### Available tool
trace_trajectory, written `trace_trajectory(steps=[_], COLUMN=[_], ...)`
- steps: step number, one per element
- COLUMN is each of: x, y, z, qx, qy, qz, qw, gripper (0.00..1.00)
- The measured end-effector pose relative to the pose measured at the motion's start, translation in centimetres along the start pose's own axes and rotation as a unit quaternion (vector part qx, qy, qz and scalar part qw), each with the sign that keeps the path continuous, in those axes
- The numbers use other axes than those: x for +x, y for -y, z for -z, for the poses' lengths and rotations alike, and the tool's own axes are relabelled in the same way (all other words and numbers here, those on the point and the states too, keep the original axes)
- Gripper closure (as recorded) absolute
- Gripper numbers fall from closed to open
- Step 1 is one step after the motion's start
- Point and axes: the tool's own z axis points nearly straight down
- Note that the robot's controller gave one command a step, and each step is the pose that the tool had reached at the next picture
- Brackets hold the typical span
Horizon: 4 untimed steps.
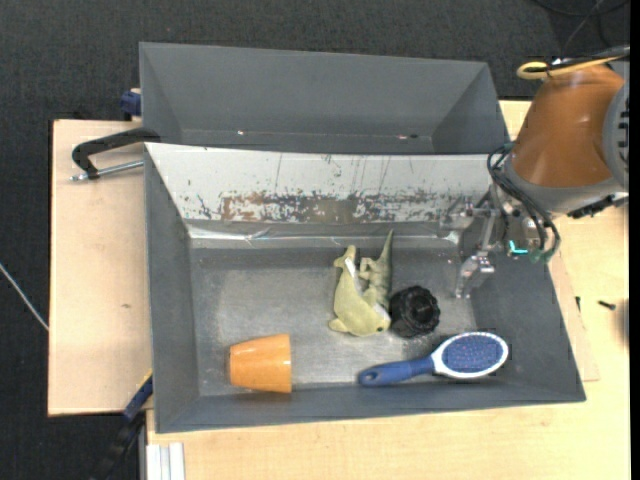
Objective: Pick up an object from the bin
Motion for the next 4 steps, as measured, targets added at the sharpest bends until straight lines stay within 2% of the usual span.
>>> trace_trajectory(steps=[1, 2, 3, 4], x=[2.9, 2.9, 5.9, 5.5], y=[-5.8, -5.9, -4.5, 1.4], z=[-5.6, -5.6, 5.0, 9.3], qx=[0.001, 0.001, 0.003, 0.005], qy=[0.0074, 0.0044, 0.0086, 0.0069], qz=[0.047, 0.049, 0.156, 0.321], qw=[0.9989, 0.9988, 0.9877, 0.947], gripper=[0.0, 1.0, 1.0, 1.0])
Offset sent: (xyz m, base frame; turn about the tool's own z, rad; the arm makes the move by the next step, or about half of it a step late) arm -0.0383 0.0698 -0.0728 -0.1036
